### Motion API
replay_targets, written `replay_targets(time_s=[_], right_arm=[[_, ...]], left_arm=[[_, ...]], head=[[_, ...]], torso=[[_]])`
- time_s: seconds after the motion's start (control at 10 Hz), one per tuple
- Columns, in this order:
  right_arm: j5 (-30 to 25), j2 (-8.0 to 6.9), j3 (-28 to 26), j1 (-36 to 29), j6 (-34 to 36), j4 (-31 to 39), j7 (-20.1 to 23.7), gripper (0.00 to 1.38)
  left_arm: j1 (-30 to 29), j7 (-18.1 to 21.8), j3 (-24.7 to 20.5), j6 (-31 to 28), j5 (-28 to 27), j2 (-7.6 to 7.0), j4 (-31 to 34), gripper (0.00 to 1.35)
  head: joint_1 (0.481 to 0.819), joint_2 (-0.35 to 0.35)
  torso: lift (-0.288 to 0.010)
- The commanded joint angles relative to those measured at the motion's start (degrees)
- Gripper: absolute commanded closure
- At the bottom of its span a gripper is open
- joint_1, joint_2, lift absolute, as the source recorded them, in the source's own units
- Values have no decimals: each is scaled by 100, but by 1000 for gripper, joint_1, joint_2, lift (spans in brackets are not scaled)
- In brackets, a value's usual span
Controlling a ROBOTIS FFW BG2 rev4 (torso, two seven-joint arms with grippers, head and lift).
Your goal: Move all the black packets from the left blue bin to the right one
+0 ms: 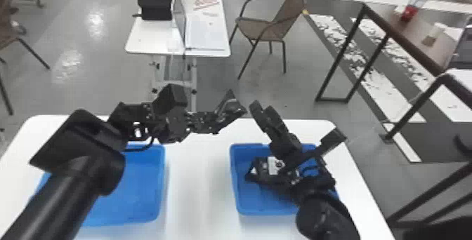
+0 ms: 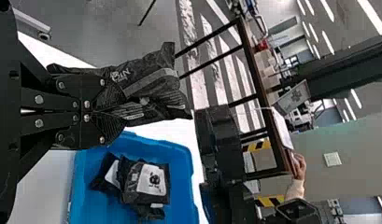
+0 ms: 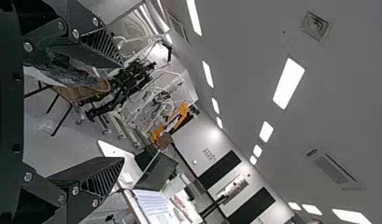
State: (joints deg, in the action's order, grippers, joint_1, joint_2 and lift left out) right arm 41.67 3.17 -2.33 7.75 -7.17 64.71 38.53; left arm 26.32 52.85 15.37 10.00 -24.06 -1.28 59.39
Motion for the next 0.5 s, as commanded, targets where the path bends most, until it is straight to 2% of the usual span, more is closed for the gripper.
replay_targets(time_s=[0.0, 0.2, 0.3, 0.4], right_arm=[[-106, 0, 58, 174, 23, -160, -4, 344], [-194, -35, 154, 350, 23, -336, -4, 344], [-247, -62, 163, 359, 23, -318, -4, 387], [-203, -79, 242, 350, 23, -292, 5, 627]], left_arm=[[137, -20, 185, 11, 227, 58, -165, 1208], [251, -55, 370, 20, 403, 102, -323, 1208], [286, -64, 414, 11, 420, 111, -376, 1208], [277, -64, 379, 11, 446, 120, -420, 1208]], head=[[695, -208], [695, -215], [695, -217], [695, -217]], torso=[[0], [0], [0], [0]])
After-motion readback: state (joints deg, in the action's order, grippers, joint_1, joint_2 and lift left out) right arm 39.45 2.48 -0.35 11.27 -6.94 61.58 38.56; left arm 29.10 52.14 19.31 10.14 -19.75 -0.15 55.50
